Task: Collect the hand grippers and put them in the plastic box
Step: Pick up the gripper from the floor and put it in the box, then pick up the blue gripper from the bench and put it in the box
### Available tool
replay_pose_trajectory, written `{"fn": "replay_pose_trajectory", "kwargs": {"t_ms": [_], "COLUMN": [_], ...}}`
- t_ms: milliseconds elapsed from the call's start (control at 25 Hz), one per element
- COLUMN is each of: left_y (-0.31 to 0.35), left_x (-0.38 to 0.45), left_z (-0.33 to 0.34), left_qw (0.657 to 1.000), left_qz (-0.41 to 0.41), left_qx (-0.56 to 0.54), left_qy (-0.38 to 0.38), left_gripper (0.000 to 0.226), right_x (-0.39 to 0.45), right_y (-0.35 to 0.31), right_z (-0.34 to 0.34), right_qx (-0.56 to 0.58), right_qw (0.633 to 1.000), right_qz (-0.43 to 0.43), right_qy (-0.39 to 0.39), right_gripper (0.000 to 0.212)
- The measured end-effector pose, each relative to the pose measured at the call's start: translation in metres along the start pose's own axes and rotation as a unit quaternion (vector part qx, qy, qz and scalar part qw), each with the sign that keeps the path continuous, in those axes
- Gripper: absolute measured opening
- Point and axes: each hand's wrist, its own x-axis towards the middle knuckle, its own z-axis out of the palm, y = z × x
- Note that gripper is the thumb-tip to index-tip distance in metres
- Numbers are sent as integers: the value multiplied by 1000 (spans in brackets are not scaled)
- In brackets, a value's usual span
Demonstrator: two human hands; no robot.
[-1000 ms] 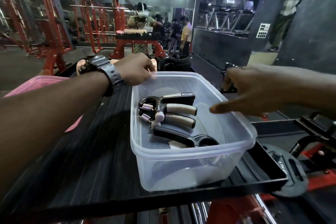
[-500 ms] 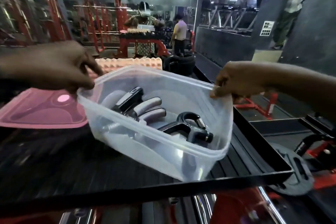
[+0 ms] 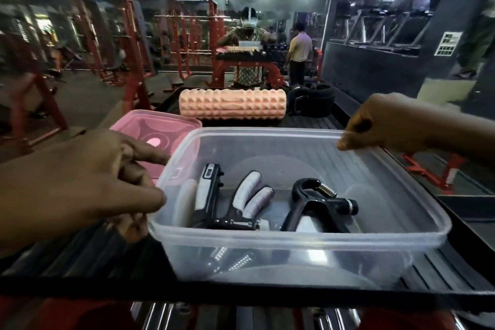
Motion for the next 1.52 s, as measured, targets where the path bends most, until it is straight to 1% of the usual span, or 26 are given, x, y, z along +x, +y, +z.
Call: {"fn": "replay_pose_trajectory", "kwargs": {"t_ms": [80,120,160,200,240,280,320,360,400,480,560,600,640,680,720,760,800,880,920,960,1080,1200,1280,1320,1440,1520], "left_y": [10,14,15,18,22,25,31,37,42,53,73,88,102,114,122,127,128,123,121,120,117,117,118,116,88,53], "left_x": [-9,-11,-8,-4,2,8,13,14,15,24,38,46,53,59,67,73,77,80,79,76,64,48,33,24,-2,-31], "left_z": [3,5,4,1,0,0,1,4,8,16,24,29,34,40,48,55,61,64,63,61,57,52,40,30,-15,-47], "left_qw": [999,998,996,995,997,1000,993,976,957,943,945,948,954,959,962,962,961,965,970,974,982,986,986,981,944,918], "left_qz": [2,1,-14,-32,-36,-24,-14,-1,17,62,116,145,162,171,174,176,171,158,151,141,121,114,94,81,20,-16], "left_qx": [-37,-53,-90,-95,-61,10,102,201,264,282,249,221,194,176,176,187,201,199,182,167,121,61,8,-21,-105,-166], "left_qy": [-11,-15,-22,-29,-16,12,48,83,121,164,179,177,162,140,116,93,77,62,61,65,85,105,139,175,312,360], "left_gripper": [72,68,55,46,36,25,22,28,35,44,43,40,35,30,26,21,16,5,4,7,28,31,29,28,32,38], "right_x": [0,0,0,0,0,-1,-2,-4,-6,-14,-22,-25,-25,-27,-29,-31,-32,-36,-40,-42,-49,-52,-50,-47,-34,-30], "right_y": [0,0,0,-1,-1,-2,-4,-6,-9,-15,-29,-39,-51,-65,-78,-89,-98,-105,-107,-106,-104,-111,-123,-133,-185,-234], "right_z": [4,5,5,6,6,7,8,11,14,20,19,16,12,7,4,3,3,6,7,7,5,3,-5,-12,-40,-53], "right_qx": [8,12,8,-3,-15,-24,-27,-29,-31,-43,-49,-37,1,72,169,267,340,394,408,425,473,506,537,552,598,616], "right_qw": [1000,1000,1000,1000,1000,999,999,999,998,997,996,996,995,991,980,960,939,919,913,905,880,862,843,833,795,773], "right_qz": [14,21,24,23,21,21,24,35,47,60,38,11,-17,-32,-36,-31,-21,6,19,29,40,29,2,-15,-82,-128], "right_qy": [10,11,7,2,2,8,15,21,24,34,61,81,101,109,102,81,55,24,16,9,-1,10,25,34,68,80], "right_gripper": [26,26,25,23,22,23,27,31,33,33,31,31,31,27,22,19,19,26,30,34,36,37,31,29,34,40]}}
